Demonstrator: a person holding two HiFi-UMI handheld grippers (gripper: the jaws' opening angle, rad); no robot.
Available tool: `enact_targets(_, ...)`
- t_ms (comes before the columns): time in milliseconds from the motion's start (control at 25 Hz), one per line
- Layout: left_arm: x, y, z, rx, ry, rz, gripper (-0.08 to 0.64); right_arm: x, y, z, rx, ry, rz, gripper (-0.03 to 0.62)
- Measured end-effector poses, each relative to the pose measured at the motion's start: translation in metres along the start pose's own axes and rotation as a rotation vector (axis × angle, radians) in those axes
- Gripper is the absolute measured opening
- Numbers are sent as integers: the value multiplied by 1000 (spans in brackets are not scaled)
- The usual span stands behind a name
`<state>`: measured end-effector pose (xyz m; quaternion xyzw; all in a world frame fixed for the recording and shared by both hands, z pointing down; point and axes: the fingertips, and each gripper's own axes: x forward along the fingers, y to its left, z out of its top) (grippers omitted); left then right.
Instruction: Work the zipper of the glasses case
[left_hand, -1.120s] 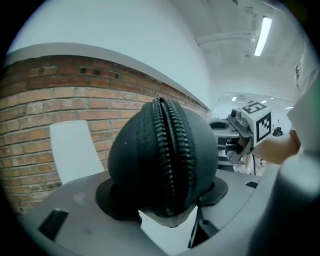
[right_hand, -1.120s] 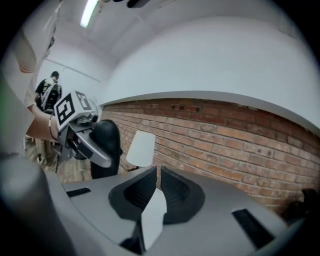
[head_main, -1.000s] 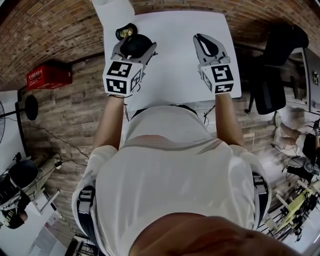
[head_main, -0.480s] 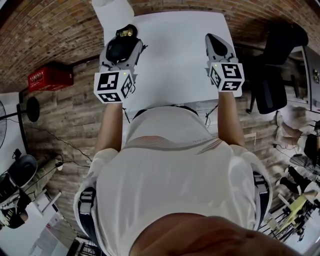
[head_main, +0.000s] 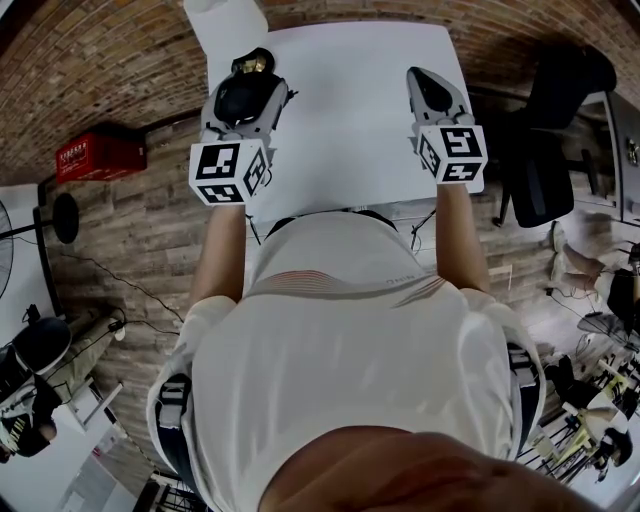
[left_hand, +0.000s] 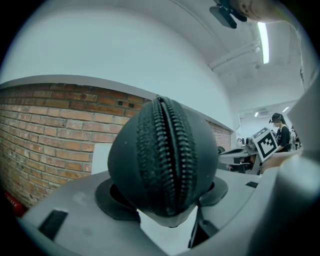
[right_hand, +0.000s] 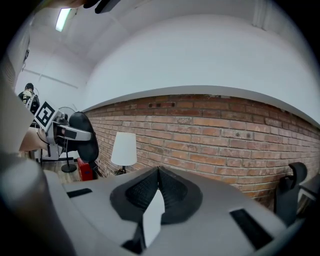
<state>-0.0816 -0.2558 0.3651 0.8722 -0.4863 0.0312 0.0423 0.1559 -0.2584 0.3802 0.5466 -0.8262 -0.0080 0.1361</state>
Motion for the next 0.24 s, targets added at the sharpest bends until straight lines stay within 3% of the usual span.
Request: enact_targets(240, 0, -1, -1, -1, 3, -3, 276, -1, 1, 2, -6, -1, 7, 52)
